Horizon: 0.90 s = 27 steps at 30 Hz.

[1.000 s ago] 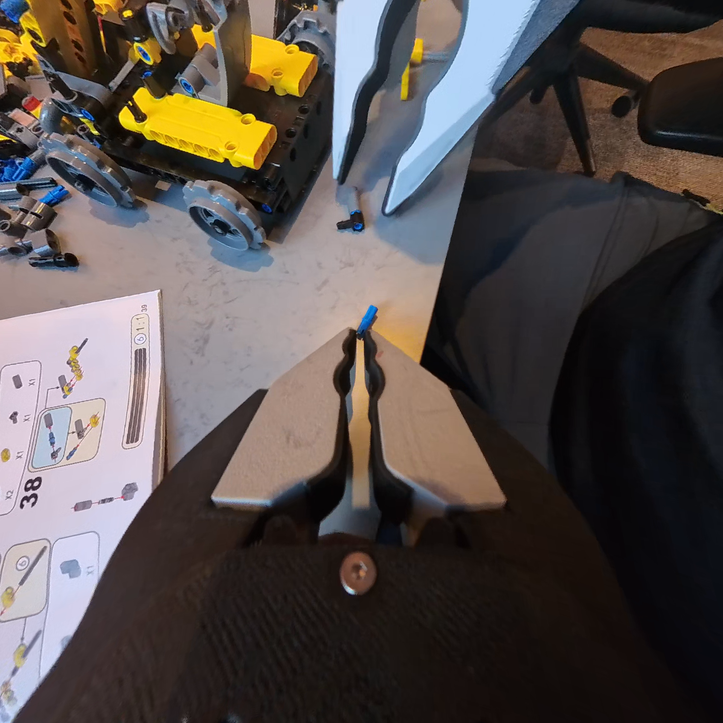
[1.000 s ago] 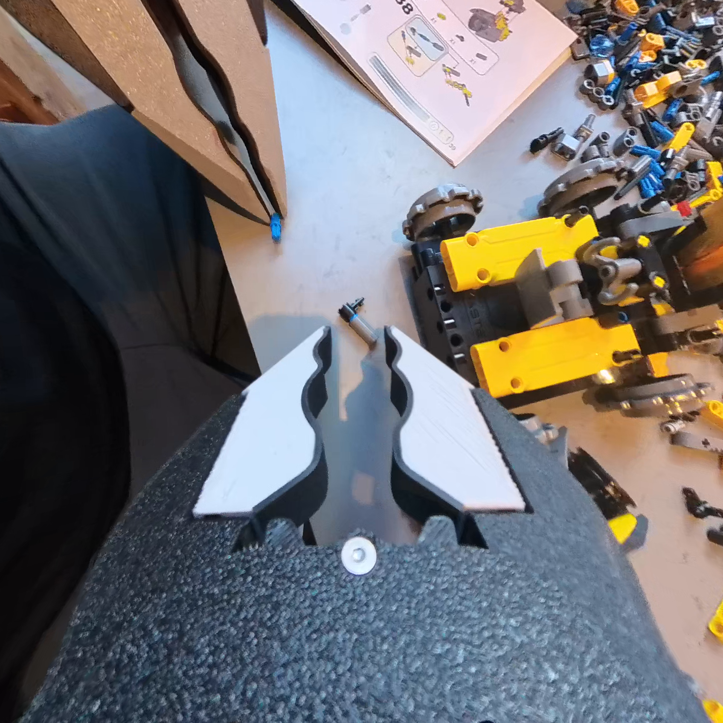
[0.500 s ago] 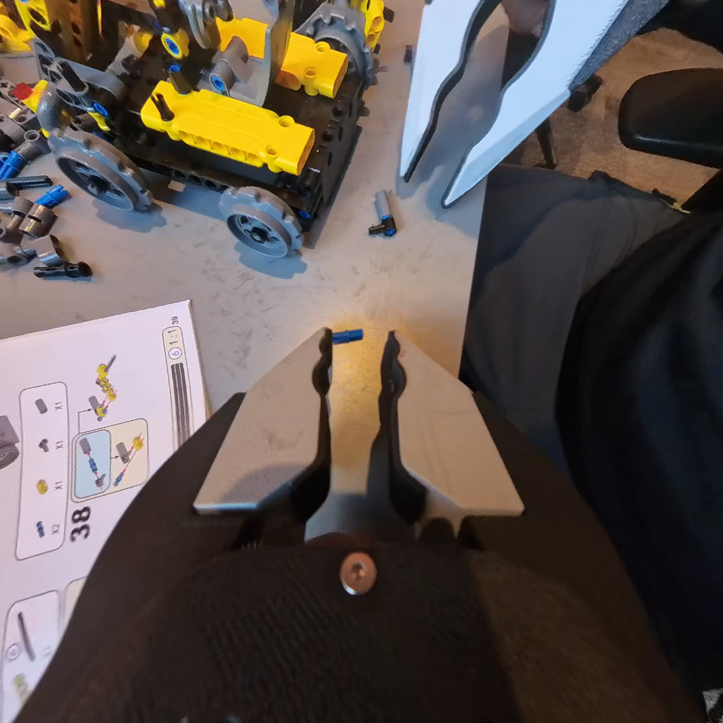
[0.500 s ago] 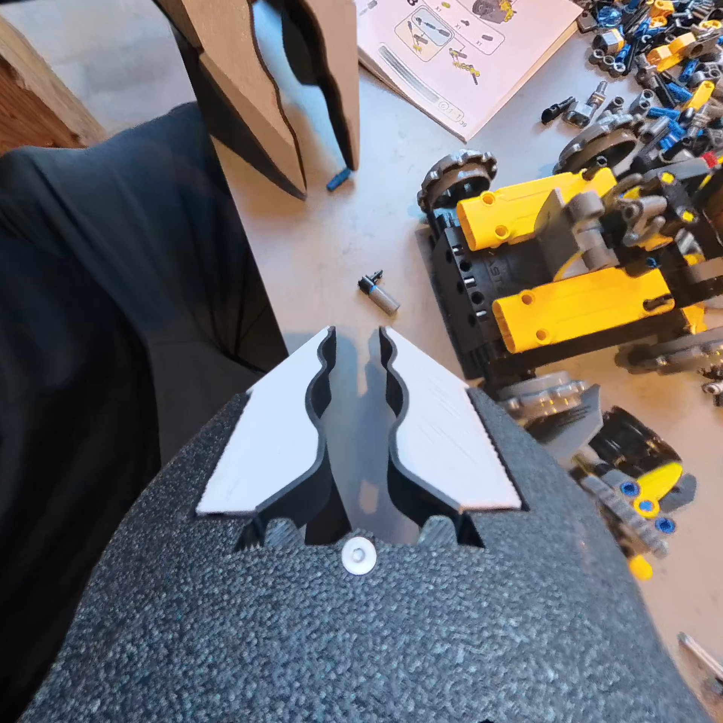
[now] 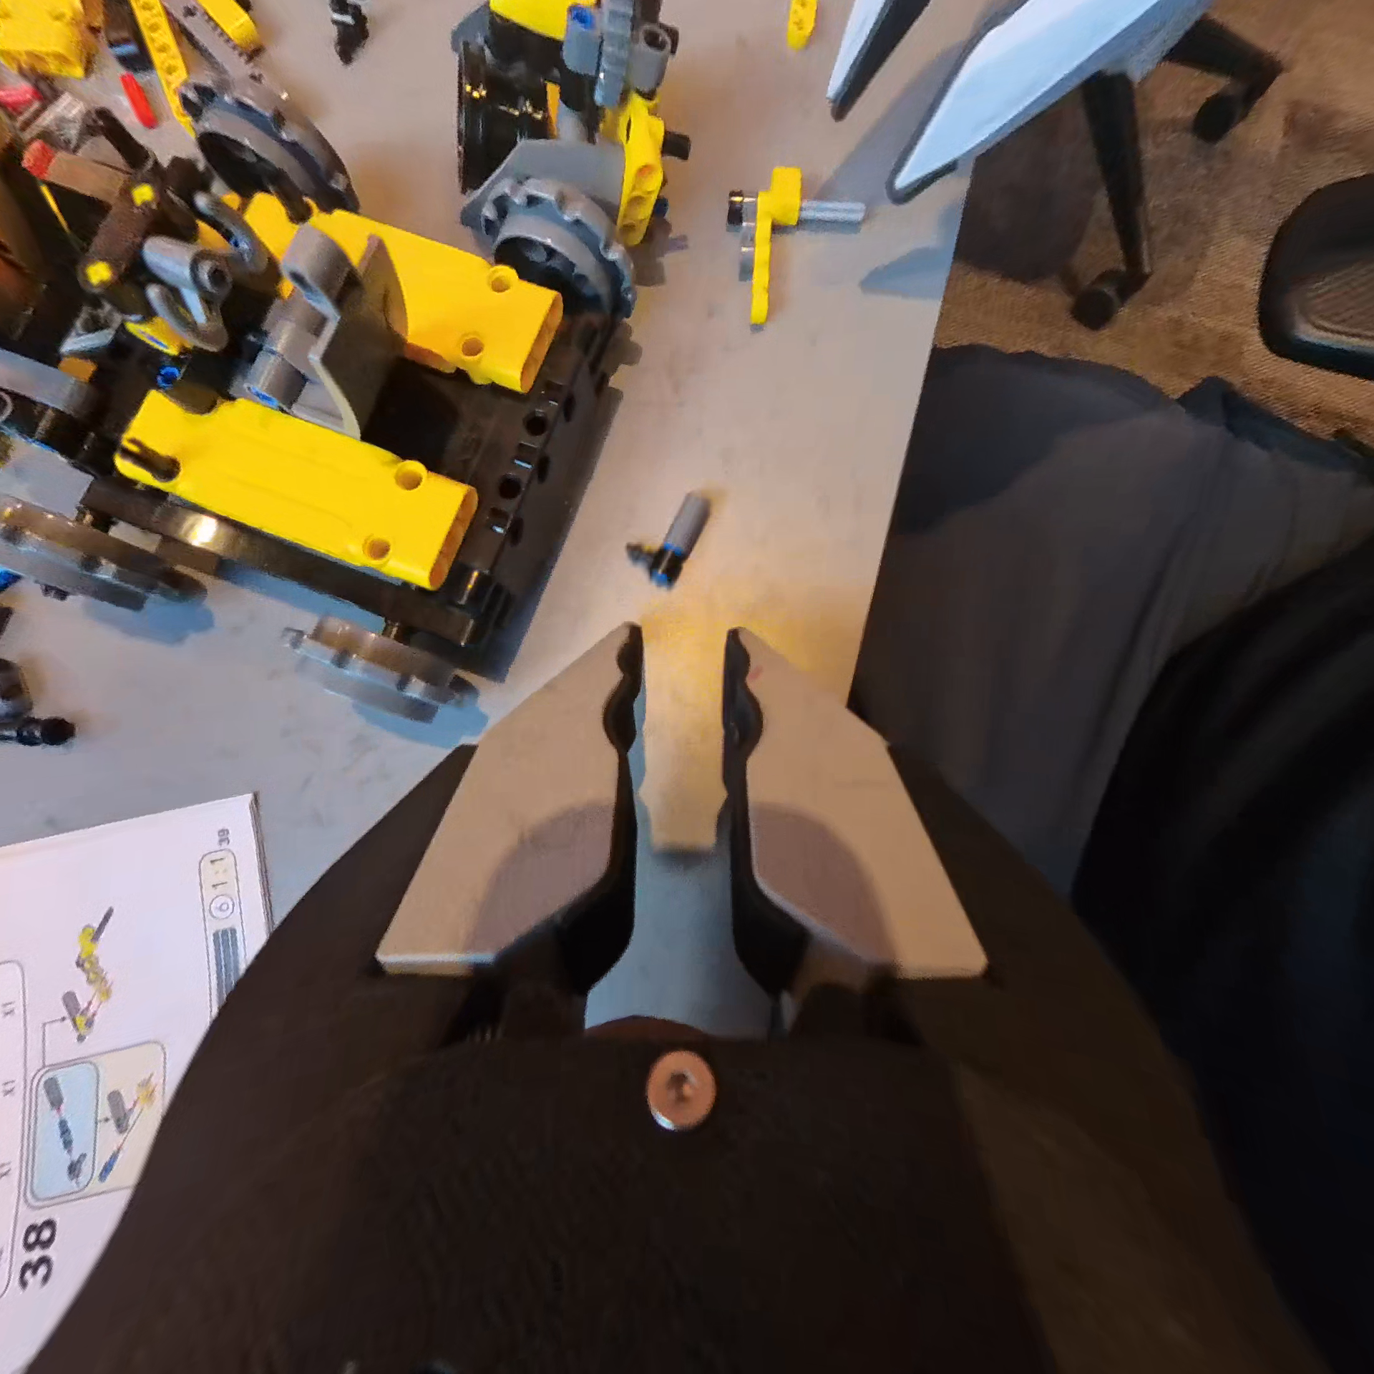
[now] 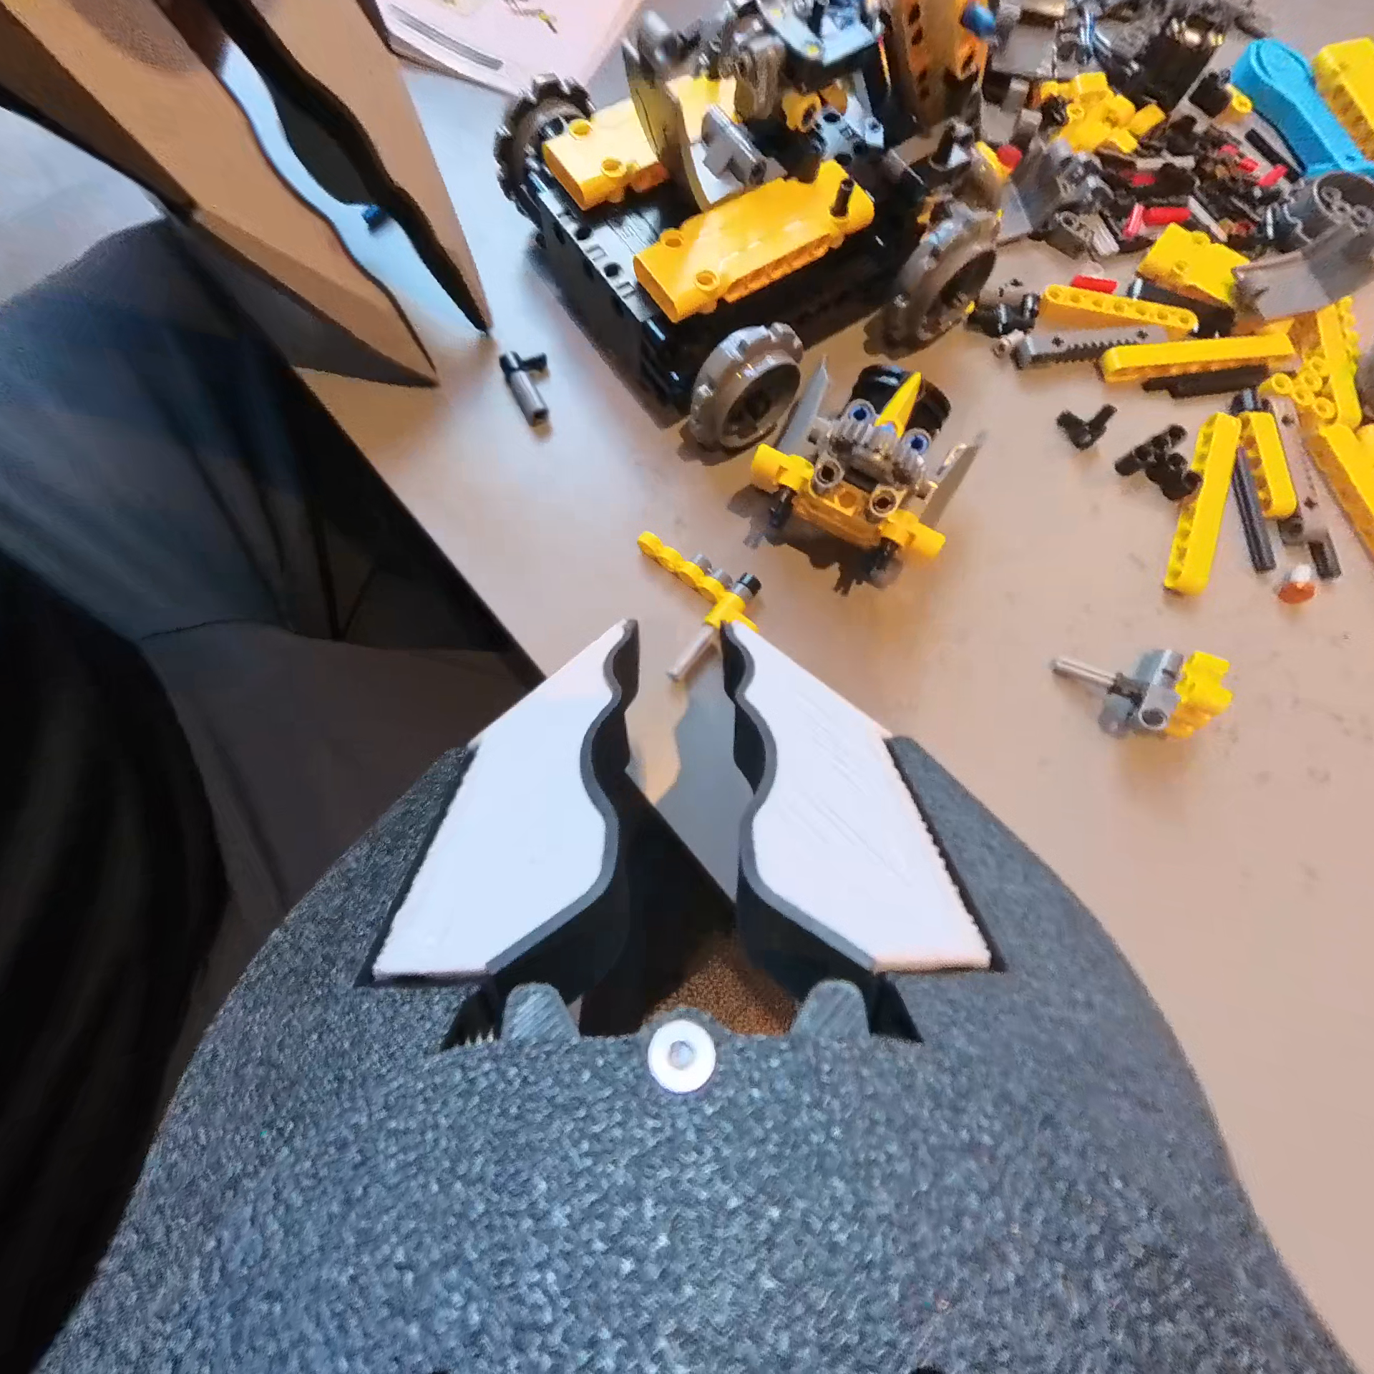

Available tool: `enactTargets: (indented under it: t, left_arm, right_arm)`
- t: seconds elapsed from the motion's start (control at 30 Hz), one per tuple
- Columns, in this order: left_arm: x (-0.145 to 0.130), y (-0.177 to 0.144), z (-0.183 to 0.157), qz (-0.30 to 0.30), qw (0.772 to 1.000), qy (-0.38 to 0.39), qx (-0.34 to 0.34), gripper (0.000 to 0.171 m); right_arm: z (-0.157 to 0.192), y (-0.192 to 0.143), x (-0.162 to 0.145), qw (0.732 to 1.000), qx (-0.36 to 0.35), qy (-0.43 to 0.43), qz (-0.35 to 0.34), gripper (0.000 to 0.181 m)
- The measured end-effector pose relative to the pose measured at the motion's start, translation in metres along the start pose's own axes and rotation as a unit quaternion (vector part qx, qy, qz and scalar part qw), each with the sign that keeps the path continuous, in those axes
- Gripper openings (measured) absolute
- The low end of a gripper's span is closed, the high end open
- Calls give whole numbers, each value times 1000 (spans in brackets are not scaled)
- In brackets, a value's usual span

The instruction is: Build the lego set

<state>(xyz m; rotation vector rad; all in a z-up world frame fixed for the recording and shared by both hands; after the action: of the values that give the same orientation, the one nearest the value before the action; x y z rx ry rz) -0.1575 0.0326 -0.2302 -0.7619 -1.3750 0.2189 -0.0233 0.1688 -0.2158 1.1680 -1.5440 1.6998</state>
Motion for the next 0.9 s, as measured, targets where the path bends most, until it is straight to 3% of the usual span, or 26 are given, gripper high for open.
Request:
enactTargets:
  t: [0.33,0.6,0.67,0.8,0.9]
  left_arm:
    - [7,-1,-4,15,1000,18,18,22]
    - [25,19,-7,18,997,72,2,26]
    - [22,23,-7,36,996,84,-3,23]
    - [21,25,-9,44,997,61,-25,6]
    - [21,25,-9,40,998,45,-24,7]
  right_arm:
    - [-9,10,-10,1000,-17,9,22,25]
    - [-13,7,-16,999,-15,-19,44,14]
    - [-12,5,-18,999,-9,-21,46,5]
    - [-16,-3,-22,998,-12,-31,46,5]
    - [-23,-9,-27,999,-13,-23,33,9]
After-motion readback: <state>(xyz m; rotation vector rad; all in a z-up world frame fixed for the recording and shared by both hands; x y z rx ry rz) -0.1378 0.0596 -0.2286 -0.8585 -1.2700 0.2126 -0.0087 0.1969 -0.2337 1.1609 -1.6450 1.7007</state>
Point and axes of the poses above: each gripper's, where its closed fingertips meet, y out along the fingers, x out of its top, z = x × y across the jaws, the point moved 6 cm from there along -y, back along the fingers, and after that the axes turned 13 degrees about -z, right-handed, at the moved point
